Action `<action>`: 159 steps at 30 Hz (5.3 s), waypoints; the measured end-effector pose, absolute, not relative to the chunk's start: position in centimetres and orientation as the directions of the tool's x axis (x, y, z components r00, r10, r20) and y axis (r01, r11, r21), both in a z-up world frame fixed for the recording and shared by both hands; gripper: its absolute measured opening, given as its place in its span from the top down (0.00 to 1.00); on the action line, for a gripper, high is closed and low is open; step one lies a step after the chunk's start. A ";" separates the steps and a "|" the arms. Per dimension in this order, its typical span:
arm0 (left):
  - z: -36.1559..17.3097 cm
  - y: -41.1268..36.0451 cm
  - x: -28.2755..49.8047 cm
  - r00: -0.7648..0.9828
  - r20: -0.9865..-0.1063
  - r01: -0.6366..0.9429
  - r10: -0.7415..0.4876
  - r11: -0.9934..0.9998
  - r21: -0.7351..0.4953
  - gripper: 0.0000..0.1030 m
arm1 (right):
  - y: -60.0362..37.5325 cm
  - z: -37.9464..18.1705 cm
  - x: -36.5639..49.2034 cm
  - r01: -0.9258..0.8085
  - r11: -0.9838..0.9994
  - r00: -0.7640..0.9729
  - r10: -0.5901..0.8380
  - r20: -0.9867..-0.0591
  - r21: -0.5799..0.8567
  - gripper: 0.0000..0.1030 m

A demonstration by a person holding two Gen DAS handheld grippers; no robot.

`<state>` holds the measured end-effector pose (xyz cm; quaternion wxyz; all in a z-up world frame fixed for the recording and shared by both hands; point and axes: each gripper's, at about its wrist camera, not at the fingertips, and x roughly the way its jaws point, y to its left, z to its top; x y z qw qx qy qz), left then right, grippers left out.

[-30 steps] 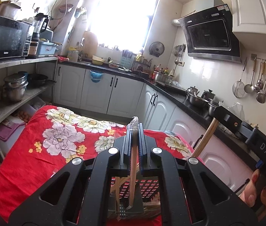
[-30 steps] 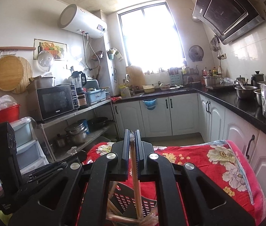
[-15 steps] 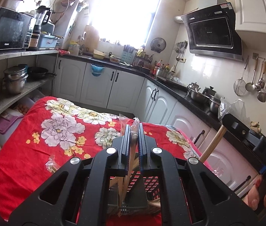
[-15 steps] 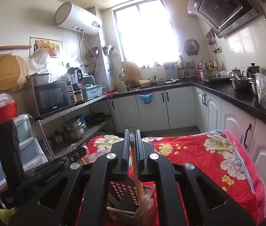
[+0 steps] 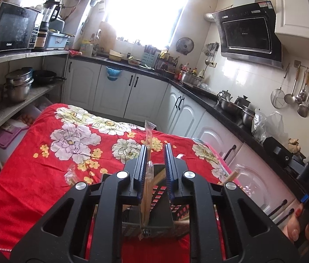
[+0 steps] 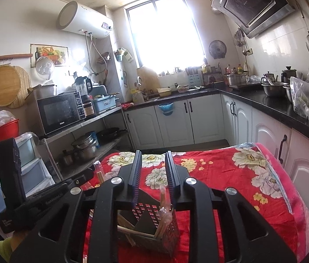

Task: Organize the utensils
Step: 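Open both grippers to release the chopsticks and pull back, then move both grippers down toward the last wrapped chopstick pairs on the cloth, then close the right gripper on a chopstick pair while the left gripper grasps another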

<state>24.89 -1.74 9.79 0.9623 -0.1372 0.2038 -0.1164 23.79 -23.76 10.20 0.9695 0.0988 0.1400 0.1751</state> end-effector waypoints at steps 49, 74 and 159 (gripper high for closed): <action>7.6 1.9 13.9 0.842 -0.456 0.131 -0.288 0.929 -0.345 0.10 | -23.9 5.5 14.8 -0.287 0.922 0.852 0.370 -0.370 0.260 0.31; 2.5 1.9 11.8 0.788 -0.547 0.105 -0.283 0.937 -0.333 0.10 | -22.6 1.0 11.5 -0.309 0.918 0.781 0.394 -0.484 0.247 0.26; -7.5 5.8 17.5 0.622 -0.736 -0.090 -0.270 0.908 -0.409 0.92 | -28.0 -7.9 16.7 -0.116 0.855 0.626 0.458 -0.631 0.506 0.90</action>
